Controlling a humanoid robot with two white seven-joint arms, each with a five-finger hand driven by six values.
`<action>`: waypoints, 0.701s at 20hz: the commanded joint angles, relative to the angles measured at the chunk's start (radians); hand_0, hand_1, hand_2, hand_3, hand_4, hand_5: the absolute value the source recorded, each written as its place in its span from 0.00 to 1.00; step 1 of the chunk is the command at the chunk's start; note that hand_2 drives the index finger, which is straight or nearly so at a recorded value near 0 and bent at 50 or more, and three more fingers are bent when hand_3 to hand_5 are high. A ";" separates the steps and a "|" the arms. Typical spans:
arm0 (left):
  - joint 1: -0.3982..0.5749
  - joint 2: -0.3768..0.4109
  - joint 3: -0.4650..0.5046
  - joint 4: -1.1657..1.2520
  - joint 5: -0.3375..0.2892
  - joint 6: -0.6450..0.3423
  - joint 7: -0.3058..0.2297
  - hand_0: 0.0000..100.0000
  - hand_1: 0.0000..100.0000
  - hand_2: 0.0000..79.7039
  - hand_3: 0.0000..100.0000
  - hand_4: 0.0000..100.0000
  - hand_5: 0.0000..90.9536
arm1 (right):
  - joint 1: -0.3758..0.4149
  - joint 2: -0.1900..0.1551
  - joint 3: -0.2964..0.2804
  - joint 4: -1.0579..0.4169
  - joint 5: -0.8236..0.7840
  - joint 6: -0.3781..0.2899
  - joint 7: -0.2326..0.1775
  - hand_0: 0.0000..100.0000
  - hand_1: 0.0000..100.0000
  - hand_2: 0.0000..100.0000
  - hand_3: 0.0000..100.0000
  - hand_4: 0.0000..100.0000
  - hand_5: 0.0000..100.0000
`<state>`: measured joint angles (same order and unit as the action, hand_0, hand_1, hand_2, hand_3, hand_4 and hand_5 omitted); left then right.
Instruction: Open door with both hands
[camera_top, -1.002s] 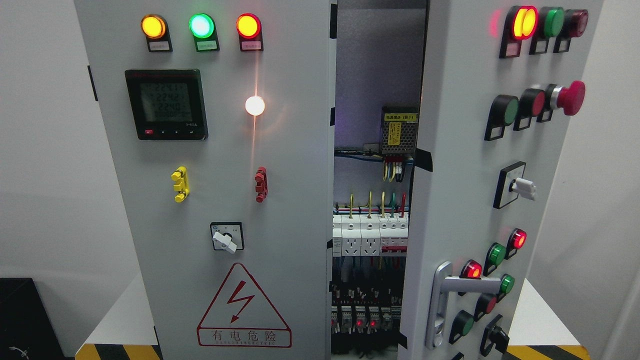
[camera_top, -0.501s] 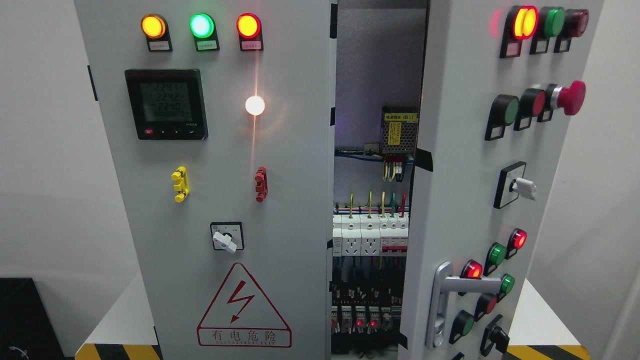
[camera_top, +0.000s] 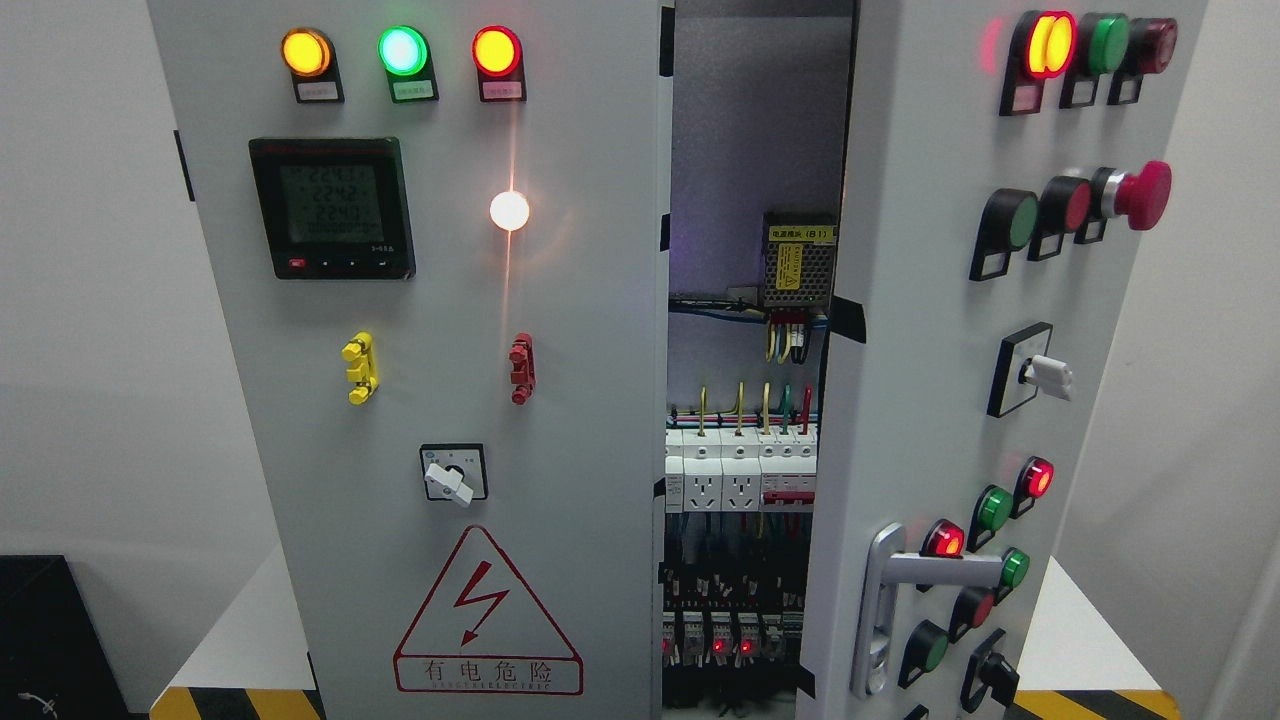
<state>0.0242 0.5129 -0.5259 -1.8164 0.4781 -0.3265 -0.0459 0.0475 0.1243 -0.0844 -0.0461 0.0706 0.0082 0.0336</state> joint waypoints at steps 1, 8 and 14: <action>-0.179 0.101 -0.051 -0.107 0.094 0.001 0.000 0.00 0.00 0.00 0.00 0.00 0.00 | 0.000 0.000 0.000 0.000 0.000 0.001 0.000 0.00 0.00 0.00 0.00 0.00 0.00; -0.371 0.121 -0.138 -0.109 0.181 0.001 0.000 0.00 0.00 0.00 0.00 0.00 0.00 | 0.000 0.000 0.000 0.000 0.000 -0.001 0.000 0.00 0.00 0.00 0.00 0.00 0.00; -0.579 0.145 -0.158 -0.101 0.342 0.073 0.000 0.00 0.00 0.00 0.00 0.00 0.00 | 0.000 0.000 0.000 0.000 0.000 0.001 0.000 0.00 0.00 0.00 0.00 0.00 0.00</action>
<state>-0.3767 0.6028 -0.6193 -1.8932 0.7007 -0.2872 -0.0458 0.0476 0.1243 -0.0844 -0.0460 0.0705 0.0082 0.0337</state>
